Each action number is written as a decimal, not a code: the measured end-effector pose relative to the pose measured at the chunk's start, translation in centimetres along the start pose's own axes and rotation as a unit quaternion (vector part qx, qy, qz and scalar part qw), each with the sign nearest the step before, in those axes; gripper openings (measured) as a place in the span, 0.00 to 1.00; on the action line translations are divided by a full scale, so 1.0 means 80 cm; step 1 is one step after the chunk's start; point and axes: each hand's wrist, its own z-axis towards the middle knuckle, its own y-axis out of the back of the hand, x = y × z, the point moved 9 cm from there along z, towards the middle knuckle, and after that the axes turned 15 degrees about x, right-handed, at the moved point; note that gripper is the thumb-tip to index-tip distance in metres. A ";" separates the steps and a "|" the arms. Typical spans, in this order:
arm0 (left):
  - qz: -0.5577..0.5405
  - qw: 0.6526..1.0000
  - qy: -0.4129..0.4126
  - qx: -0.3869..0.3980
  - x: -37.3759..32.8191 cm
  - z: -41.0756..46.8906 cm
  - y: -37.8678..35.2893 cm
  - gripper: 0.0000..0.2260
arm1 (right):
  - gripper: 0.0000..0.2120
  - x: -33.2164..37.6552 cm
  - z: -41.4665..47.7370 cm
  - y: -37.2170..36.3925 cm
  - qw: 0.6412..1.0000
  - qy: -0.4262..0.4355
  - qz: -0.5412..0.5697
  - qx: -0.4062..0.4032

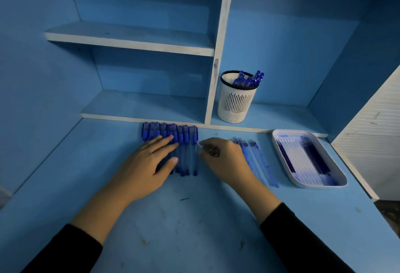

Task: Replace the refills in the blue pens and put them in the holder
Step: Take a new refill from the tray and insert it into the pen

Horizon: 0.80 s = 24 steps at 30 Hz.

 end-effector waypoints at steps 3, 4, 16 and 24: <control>-0.001 1.000 0.003 0.009 0.001 0.003 -0.004 0.35 | 0.13 0.009 0.000 -0.009 1.000 0.018 -0.014 0.006; 0.003 1.000 0.002 0.007 0.000 0.004 -0.005 0.36 | 0.14 0.011 -0.001 -0.011 0.999 0.023 -0.026 0.009; 0.001 1.000 0.011 0.007 -0.001 0.005 -0.007 0.36 | 0.10 0.013 -0.003 -0.008 0.997 -0.005 -0.076 0.021; -0.040 0.998 -0.008 -0.045 -0.021 -0.006 0.012 0.30 | 0.09 -0.038 -0.031 0.001 0.963 -0.076 0.259 -0.006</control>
